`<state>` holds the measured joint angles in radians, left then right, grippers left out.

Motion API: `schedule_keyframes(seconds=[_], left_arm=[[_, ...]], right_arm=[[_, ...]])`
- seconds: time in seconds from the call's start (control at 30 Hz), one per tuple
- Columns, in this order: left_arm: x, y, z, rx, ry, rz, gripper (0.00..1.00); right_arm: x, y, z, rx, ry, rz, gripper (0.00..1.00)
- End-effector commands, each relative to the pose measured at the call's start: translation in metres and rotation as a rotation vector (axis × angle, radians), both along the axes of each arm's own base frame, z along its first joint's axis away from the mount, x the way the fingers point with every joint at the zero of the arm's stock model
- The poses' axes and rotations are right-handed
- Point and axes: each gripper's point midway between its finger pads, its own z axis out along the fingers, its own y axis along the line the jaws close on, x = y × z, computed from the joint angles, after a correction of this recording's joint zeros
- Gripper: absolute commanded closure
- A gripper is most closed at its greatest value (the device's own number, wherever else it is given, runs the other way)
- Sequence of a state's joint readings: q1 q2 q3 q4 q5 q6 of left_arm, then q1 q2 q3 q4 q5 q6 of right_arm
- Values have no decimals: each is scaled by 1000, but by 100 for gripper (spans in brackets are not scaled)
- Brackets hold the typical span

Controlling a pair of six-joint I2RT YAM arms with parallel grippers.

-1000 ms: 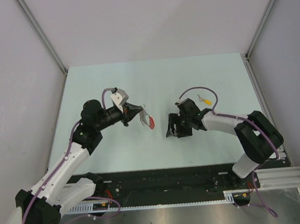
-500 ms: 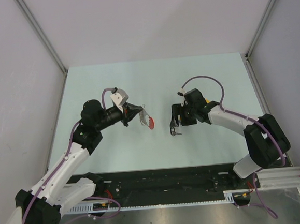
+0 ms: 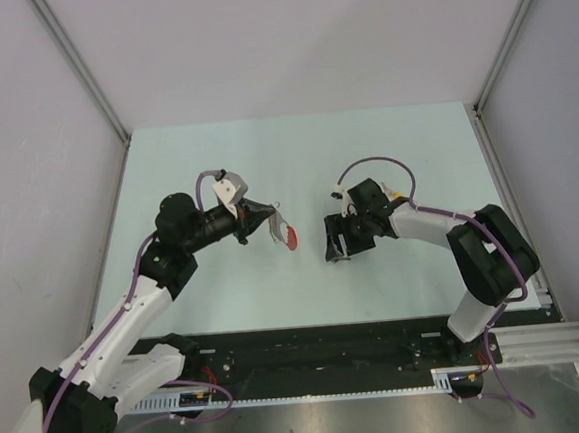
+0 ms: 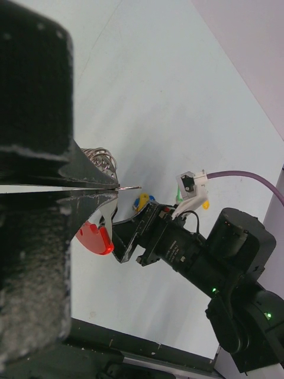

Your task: Put the keys on the keyring

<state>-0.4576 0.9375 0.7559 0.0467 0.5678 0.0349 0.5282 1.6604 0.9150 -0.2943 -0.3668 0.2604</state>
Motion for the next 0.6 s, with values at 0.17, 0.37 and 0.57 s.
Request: schedule_keyframes(seconds=[0.17, 0.37, 0.57], left_arm=[[0, 2, 39, -38, -114, -1, 100], [1, 2, 38, -37, -116, 2, 100], [1, 2, 38, -37, -114, 4, 99]], right_arm=[[-37, 37, -7, 24, 55, 150, 24], [-55, 64, 0, 86, 71, 206, 25], [-24, 56, 32, 85, -84, 163, 27]])
